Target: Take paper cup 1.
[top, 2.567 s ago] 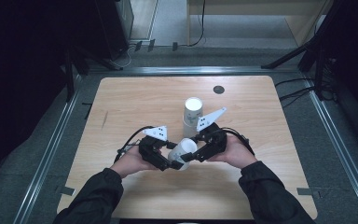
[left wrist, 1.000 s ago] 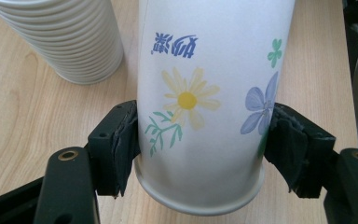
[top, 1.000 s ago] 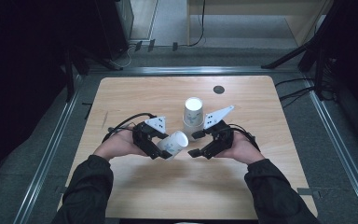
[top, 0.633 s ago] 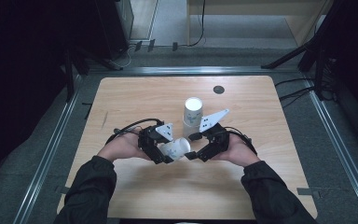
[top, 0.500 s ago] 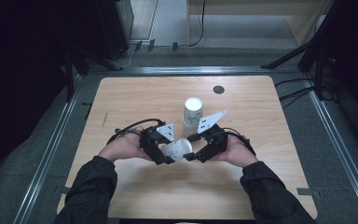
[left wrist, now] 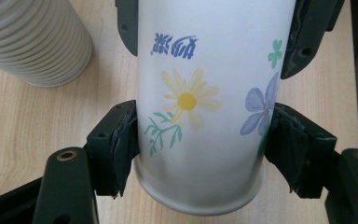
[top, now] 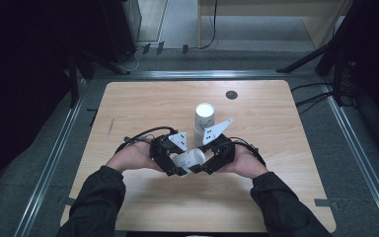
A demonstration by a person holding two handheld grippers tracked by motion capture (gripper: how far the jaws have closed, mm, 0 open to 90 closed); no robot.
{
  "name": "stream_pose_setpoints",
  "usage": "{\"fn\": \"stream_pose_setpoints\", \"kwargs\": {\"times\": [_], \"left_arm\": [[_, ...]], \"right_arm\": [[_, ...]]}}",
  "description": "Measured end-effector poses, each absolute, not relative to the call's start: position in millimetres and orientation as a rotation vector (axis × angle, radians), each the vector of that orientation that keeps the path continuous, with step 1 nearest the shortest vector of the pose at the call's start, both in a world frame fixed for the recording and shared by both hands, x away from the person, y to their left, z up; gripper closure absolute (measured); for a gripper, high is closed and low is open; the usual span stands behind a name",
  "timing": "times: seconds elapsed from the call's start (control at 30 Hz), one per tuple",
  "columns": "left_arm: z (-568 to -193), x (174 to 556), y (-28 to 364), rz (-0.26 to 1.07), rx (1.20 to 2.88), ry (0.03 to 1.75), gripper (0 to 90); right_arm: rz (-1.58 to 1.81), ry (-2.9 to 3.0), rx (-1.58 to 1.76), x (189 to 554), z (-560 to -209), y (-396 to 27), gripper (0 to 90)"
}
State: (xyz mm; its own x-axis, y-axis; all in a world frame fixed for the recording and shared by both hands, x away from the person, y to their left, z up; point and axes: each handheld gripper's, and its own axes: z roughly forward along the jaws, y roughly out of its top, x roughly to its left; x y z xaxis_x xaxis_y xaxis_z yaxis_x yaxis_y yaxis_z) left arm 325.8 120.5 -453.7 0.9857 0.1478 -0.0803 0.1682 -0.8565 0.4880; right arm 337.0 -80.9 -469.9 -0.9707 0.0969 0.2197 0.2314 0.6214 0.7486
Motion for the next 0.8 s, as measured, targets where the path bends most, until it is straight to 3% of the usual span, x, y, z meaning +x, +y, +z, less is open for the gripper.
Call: {"fn": "stream_pose_setpoints", "kwargs": {"times": [0.13, 0.23, 0.8], "left_arm": [[-454, 326, 123, -0.033, 2.583, 0.233, 27.2], [-454, 328, 127, -0.018, 2.533, 0.286, 10.5], [-467, 330, 157, -0.178, 2.317, 0.428, 9.1]], "right_arm": [[-1.277, -2.686, -0.279, 337, -469, -82, 34.6], [-1.274, -2.696, -0.292, 338, -468, -84, 34.7], [-1.379, -2.651, -0.303, 341, -456, -104, 34.7]]}}
